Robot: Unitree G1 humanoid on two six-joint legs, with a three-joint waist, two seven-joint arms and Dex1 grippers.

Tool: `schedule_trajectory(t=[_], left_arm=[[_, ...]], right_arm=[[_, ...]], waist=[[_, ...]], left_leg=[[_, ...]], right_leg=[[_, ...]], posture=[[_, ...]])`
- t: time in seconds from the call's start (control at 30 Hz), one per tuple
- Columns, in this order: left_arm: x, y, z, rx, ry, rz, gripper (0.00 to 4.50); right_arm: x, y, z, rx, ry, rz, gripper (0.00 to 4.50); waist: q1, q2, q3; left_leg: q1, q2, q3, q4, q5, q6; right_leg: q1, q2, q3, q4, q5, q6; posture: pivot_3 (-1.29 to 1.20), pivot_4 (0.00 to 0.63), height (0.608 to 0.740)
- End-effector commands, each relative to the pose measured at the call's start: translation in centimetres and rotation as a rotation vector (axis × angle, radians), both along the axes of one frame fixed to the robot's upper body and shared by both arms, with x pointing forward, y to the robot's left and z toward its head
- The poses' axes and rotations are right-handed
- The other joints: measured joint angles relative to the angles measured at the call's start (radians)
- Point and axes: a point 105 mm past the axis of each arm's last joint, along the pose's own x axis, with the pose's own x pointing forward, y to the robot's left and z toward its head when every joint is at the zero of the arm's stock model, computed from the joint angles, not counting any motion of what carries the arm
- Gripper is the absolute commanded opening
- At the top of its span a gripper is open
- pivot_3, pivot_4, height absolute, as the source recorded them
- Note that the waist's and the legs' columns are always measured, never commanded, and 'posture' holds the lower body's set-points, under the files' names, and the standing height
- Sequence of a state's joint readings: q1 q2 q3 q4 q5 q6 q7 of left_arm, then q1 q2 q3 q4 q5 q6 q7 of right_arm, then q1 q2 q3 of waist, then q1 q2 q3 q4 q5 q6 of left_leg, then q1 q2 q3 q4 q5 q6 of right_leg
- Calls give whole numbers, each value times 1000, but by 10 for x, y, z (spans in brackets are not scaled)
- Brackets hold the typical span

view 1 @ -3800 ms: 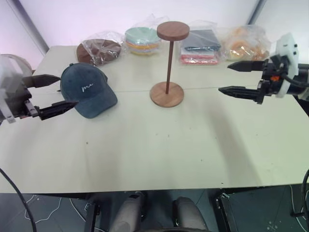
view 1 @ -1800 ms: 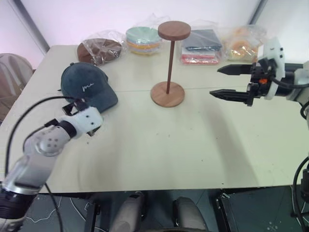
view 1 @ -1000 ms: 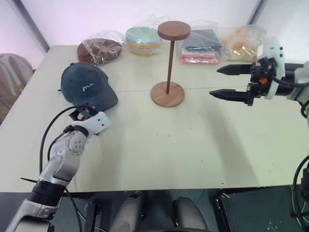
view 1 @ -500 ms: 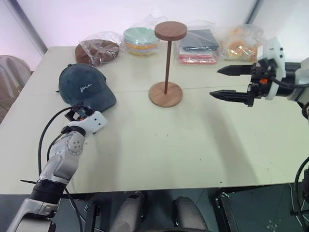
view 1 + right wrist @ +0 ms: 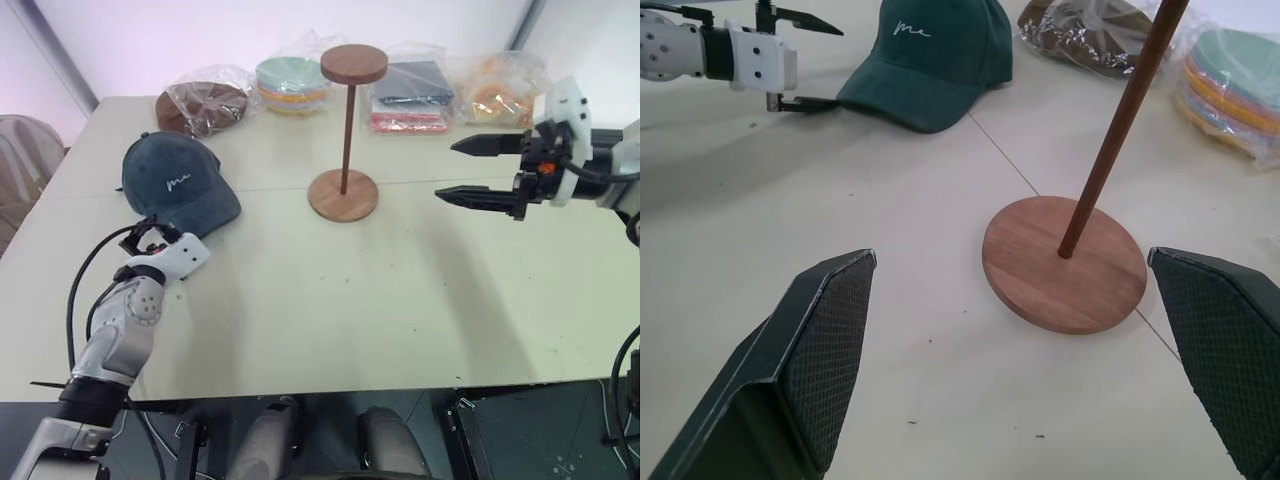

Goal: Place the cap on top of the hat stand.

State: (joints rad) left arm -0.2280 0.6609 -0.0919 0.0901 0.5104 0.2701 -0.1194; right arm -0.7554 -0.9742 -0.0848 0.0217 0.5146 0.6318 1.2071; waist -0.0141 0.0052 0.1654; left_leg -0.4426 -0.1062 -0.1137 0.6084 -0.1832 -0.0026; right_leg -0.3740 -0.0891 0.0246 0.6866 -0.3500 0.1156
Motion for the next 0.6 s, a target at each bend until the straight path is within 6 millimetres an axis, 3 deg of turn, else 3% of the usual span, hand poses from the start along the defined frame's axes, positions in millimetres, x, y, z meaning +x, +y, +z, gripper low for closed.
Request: schedule_trajectory(t=[0.03, 0.1, 0.3, 0.33, 0.6], left_arm=[[-2, 16, -16, 4, 45, 57, 4223], [0, 16, -17, 1, 42, 49, 3510], [7, 12, -21, -7, 27, 17, 391], [8, 11, -21, -6, 23, 12, 44], [8, 9, -18, 18, -39, 0, 44]], right_arm=[[-5, -1, 17, -4, -71, -1, 4500], [-5, -2, 17, -4, -71, -2, 4500], [-7, -4, 18, -4, -77, -13, 4500], [-7, -4, 19, -4, -78, -15, 4500], [-8, -4, 18, -1, -80, -21, 4500]], waist=[[1, 1, 0], [1, 1, -1], [5, 7, -4], [7, 8, -5], [8, 10, -6]], left_leg=[[0, 0, 0, 0, 0, 0], [0, 0, 0, 0, 0, 0], [0, 0, 0, 1, 0, 0], [0, 0, 0, 1, 0, 0], [1, -1, -1, 2, 0, 0]], right_leg=[[0, 0, 0, 0, 0, 0], [0, 0, 0, 0, 0, 0], [0, 0, 0, 1, 0, 0], [1, 0, 0, 1, 0, 0], [1, -1, -1, 1, 0, 0]], posture=[[0, 150, 740], [0, 150, 740], [0, 150, 740], [0, 150, 740], [0, 150, 740]])
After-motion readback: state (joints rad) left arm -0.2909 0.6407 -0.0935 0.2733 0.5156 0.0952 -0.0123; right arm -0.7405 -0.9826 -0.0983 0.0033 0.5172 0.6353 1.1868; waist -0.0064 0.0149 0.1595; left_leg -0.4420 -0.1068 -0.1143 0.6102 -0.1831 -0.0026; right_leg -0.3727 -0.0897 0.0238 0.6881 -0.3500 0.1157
